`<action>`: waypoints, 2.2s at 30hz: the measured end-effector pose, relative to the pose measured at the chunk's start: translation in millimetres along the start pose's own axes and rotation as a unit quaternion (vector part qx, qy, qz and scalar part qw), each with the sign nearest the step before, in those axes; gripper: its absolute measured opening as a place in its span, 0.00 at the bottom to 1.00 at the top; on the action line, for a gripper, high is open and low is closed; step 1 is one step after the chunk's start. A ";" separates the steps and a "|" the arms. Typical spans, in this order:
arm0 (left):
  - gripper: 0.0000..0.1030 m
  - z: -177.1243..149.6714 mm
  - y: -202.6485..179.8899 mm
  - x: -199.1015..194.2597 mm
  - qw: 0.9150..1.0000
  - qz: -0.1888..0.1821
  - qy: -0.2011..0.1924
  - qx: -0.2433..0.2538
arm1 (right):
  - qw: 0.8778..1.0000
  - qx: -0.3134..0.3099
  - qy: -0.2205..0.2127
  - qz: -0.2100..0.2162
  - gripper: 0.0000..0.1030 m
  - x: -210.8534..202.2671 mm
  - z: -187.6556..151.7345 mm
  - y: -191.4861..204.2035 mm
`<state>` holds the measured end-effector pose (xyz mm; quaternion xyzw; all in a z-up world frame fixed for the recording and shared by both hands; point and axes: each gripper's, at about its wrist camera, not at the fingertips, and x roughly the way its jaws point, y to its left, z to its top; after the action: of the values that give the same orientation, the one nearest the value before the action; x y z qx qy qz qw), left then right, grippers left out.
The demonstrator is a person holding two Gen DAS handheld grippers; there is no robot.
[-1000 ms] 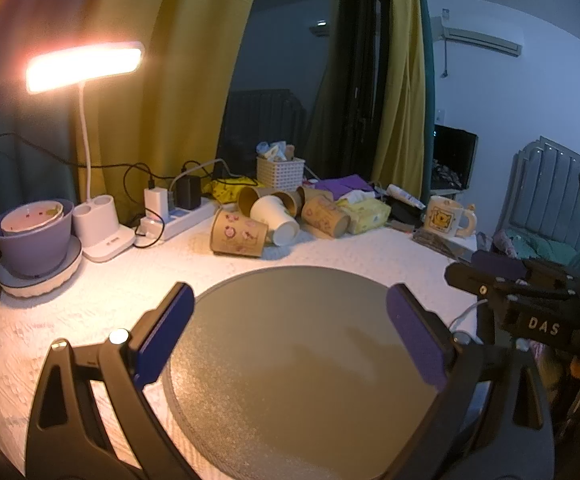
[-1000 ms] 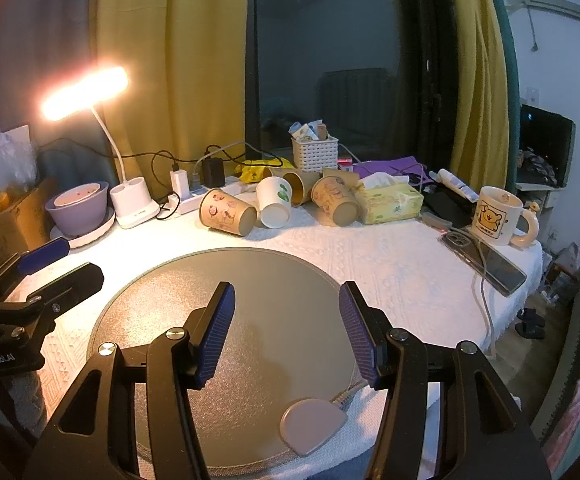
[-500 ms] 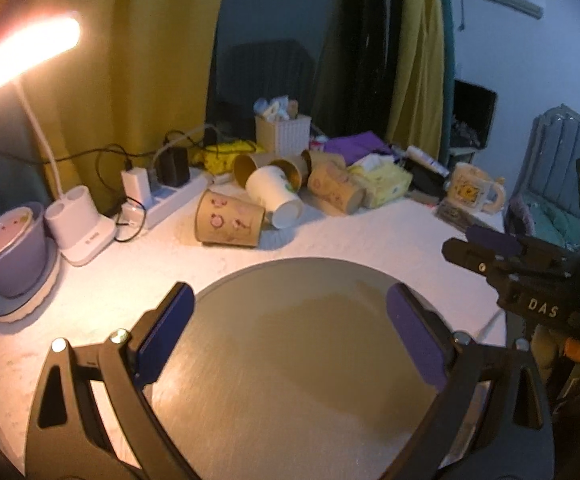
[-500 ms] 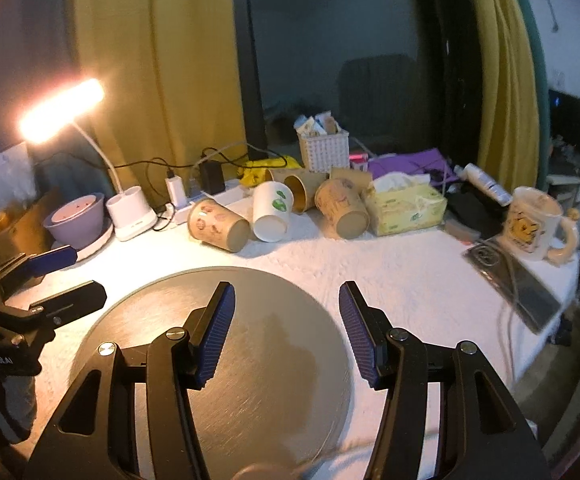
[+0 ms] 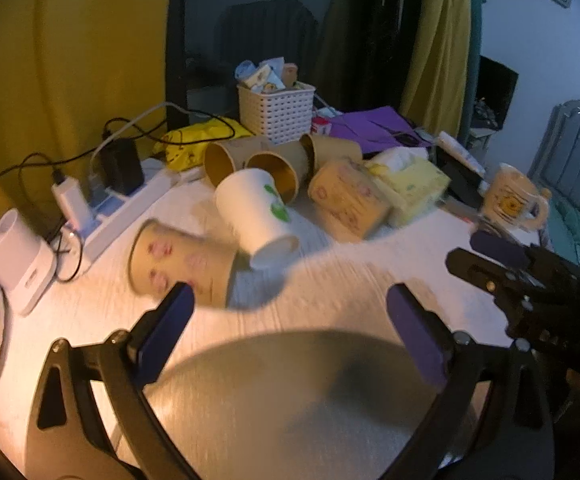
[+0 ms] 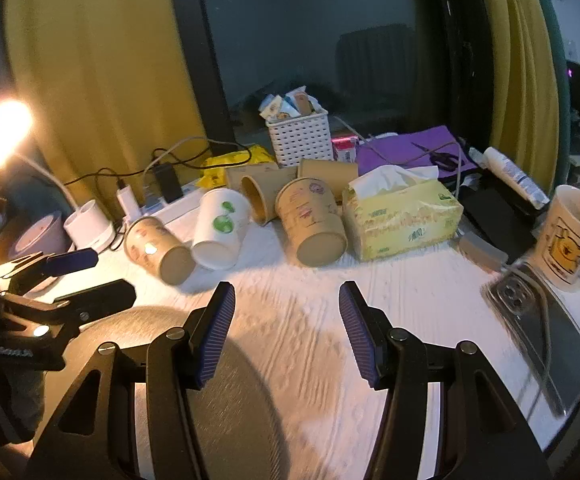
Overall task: Flip cup upright
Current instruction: 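Reach the right gripper to the white leaf-print cup and grasp it, then lift the white cup with the right gripper and rotate it rim-up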
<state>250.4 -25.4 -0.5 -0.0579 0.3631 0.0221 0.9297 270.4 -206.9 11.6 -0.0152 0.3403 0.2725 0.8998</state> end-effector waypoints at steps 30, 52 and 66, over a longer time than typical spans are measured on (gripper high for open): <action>0.61 51.8 12.9 126.2 0.991 0.023 0.130 -0.017 | 0.997 0.066 0.006 0.030 0.56 46.7 26.3 -51.4; 0.61 -62.9 -23.6 -54.6 0.996 -0.068 0.016 0.047 | 0.996 0.066 -0.012 0.060 0.69 -47.9 -22.4 10.1; 0.61 -161.9 -0.8 -126.0 0.994 -0.020 -0.046 0.094 | 0.980 0.032 0.057 0.189 0.71 -86.7 -79.8 109.5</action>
<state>48.9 -46.1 -33.2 0.0240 0.3189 -0.0282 0.9471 113.6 -172.4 21.4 0.0630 0.3966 0.4253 0.8111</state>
